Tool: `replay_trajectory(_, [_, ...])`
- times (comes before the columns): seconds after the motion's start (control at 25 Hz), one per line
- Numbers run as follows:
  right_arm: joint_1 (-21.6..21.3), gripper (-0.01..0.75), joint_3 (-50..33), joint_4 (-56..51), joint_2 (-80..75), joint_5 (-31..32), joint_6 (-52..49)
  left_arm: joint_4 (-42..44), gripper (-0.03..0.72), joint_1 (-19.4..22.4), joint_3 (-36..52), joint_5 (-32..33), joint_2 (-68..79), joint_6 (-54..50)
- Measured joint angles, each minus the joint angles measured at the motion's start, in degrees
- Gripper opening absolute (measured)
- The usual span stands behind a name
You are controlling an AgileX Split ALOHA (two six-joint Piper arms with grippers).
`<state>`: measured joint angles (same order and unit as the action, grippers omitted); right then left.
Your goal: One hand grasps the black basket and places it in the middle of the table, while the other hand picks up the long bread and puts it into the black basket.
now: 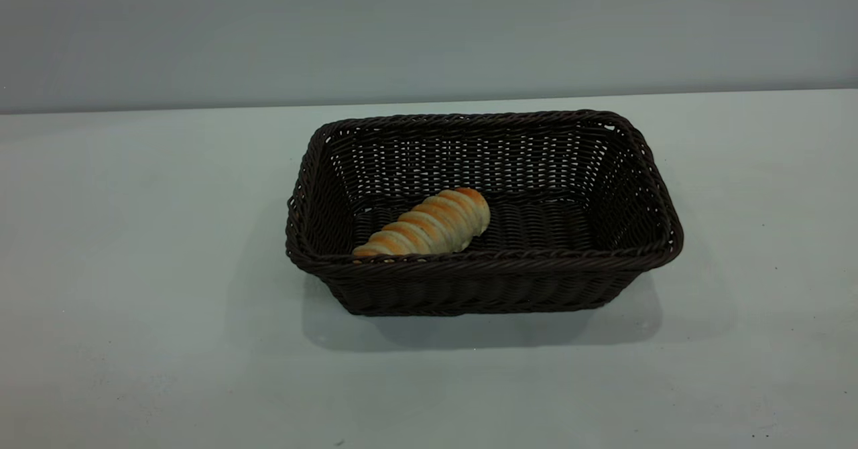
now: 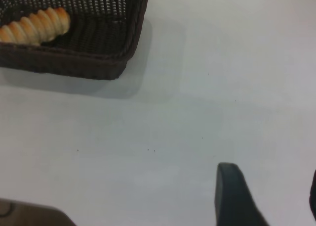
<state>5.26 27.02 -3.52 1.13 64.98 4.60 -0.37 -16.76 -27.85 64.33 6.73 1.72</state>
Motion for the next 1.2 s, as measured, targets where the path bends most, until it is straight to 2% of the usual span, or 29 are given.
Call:
replay_trajectory(0.16, [0.0, 0.386, 0.0, 0.0, 0.0, 0.0, 0.0, 0.0, 0.563, 10.6, 0.0, 0.0, 0.0, 0.0])
replay_trajectory(0.32, [0.0, 0.386, 0.0, 0.0, 0.0, 0.0, 0.0, 0.0, 0.563, 15.4, 0.0, 0.0, -0.2, 0.0])
replay_trajectory(0.56, [0.0, 0.385, 0.0, 0.0, 0.0, 0.0, 0.0, 0.0, 0.563, 16.0, 0.0, 0.3, -7.5, 0.0])
replay_trajectory(1.2, [0.0, 0.385, 0.0, 0.0, 0.0, 0.0, 0.0, -0.4, 0.563, 16.0, 0.0, 0.6, -7.7, 0.0])
